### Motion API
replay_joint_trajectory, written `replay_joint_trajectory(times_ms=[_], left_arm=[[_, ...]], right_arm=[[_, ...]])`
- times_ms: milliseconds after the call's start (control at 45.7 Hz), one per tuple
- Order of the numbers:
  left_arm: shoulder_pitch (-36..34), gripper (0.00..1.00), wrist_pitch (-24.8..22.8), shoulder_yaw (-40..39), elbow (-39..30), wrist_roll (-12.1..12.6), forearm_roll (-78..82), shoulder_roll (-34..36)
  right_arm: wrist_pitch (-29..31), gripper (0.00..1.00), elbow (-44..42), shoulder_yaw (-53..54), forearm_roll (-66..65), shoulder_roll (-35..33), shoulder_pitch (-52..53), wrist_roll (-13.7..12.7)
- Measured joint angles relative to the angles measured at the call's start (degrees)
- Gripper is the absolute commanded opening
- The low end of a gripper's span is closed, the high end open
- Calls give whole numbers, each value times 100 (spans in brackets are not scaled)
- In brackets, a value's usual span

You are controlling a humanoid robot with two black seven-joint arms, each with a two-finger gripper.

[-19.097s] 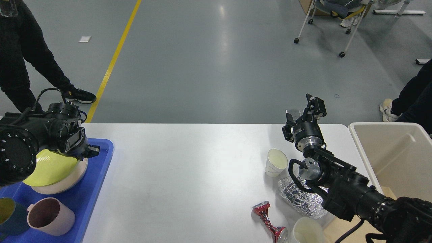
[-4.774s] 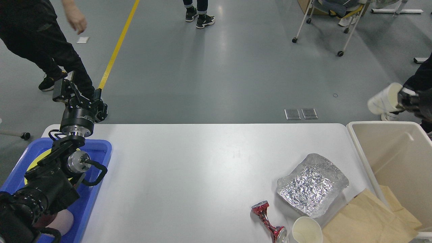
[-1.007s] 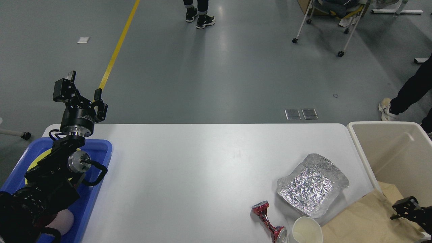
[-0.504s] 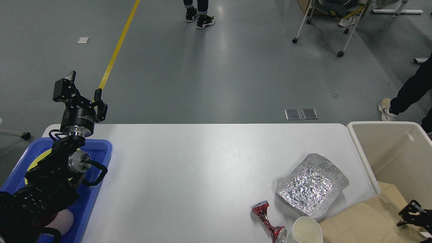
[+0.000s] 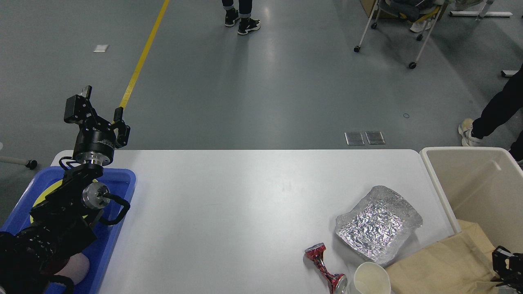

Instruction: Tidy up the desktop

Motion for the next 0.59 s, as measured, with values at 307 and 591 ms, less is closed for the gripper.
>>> replay_joint_trajectory(times_ms=[307, 591], left_arm=[[0, 96, 0, 0, 0, 0, 0, -1], [0, 96, 0, 0, 0, 0, 0, 1]], right_arm=[[33, 0, -157, -60, -80, -413, 459, -17], [87, 0, -214, -277, -487, -967, 1983, -35]])
